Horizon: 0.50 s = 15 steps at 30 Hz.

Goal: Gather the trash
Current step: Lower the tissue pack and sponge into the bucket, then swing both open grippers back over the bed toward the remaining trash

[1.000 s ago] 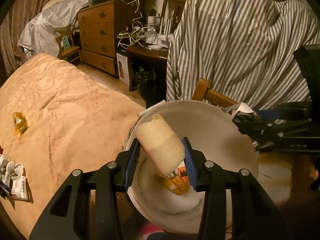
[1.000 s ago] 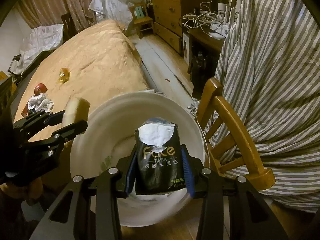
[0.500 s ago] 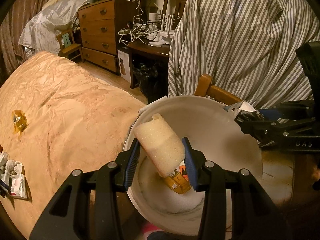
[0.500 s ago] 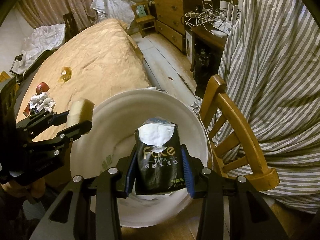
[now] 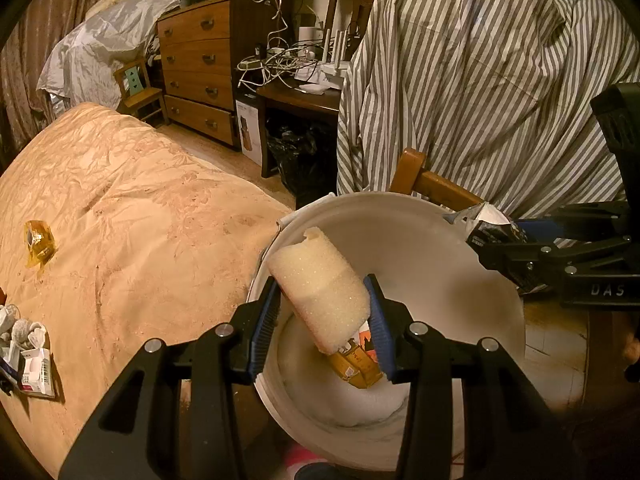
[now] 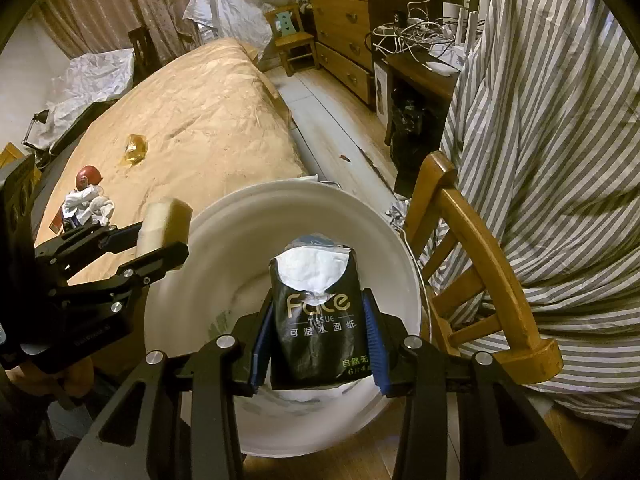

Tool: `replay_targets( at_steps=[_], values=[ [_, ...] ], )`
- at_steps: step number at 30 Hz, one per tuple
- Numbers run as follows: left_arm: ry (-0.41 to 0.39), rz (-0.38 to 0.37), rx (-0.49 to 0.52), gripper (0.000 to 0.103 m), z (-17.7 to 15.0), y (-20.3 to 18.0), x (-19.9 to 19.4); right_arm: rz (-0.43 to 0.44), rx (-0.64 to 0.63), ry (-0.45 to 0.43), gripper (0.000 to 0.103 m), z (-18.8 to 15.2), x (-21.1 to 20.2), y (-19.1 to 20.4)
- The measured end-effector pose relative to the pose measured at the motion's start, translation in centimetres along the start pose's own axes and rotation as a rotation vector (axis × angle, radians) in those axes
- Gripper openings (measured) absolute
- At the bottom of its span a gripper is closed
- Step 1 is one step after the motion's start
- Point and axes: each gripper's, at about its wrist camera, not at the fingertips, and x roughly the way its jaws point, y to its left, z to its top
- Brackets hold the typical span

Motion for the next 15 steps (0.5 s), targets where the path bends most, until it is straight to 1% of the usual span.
replay_targets(
  at_steps=[2,3,4,6,15],
  values=[
    [-0.004,0.005,0.003,0.042,0.06,-0.09,-0.08,0.001,0.001,0.001,0.042,-0.03,0.02,0.06],
    [-0.005,0.008,0.005,0.045,0.08,-0.1,-0.1,-0.002,0.001,-0.002,0.045,-0.02,-0.02,0.0],
    [-0.005,0.005,0.004,0.056,0.11,-0.11,-0.18,0.003,0.007,-0.005,0.048,-0.02,-0.08,-0.01],
    [-0.023,0.029,0.007,0.071,0.09,-0.01,-0.44,0.009,0.016,-0.012,0.056,-0.04,-0.13,-0.16],
    [-0.023,0.038,0.002,0.072,0.08,0.24,-0.63,0.025,0.035,-0.032,0.057,-0.12,-0.67,-0.35]
  ],
)
